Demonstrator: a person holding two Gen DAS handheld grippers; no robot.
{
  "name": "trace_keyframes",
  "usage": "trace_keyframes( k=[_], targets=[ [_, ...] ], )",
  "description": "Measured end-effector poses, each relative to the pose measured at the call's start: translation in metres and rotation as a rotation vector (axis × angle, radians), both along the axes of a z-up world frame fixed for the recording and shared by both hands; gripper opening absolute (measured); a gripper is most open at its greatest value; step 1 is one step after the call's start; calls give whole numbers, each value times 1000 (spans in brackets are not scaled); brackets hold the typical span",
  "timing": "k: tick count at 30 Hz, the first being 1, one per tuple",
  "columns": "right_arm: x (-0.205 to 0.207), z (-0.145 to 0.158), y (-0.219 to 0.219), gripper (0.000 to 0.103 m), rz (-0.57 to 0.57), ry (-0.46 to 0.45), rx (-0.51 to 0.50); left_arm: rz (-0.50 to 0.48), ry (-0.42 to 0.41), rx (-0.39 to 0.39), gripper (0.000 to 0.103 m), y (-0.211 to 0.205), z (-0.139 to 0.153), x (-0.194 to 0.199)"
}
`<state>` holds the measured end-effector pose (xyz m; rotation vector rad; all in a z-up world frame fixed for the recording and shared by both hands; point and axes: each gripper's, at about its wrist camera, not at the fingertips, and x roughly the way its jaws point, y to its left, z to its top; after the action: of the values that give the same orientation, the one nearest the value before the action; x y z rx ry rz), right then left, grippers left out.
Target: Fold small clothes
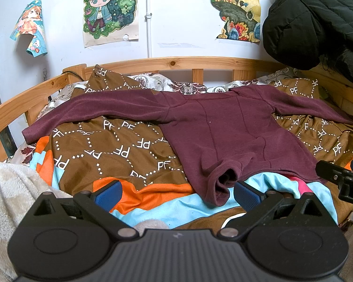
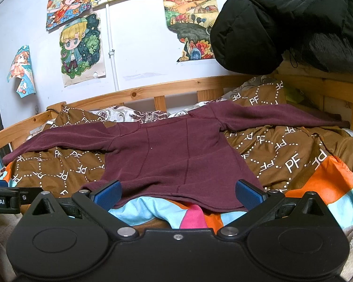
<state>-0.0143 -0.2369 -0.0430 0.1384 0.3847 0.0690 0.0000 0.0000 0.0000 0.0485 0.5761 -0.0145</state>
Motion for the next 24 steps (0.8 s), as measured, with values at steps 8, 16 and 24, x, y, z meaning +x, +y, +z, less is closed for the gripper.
trace_keyframes(
  k=[8,16,24],
  targets=[
    [-3,0,0,103,-13,-2,8,0,-1,-3,102,0,0,0],
    [-2,1,-1,103,-19,-1,17,0,-1,-3,102,0,0,0],
    [-2,1,-1,103,-20,-1,18,-1,0,-5,102,4,-1,-1]
  ],
)
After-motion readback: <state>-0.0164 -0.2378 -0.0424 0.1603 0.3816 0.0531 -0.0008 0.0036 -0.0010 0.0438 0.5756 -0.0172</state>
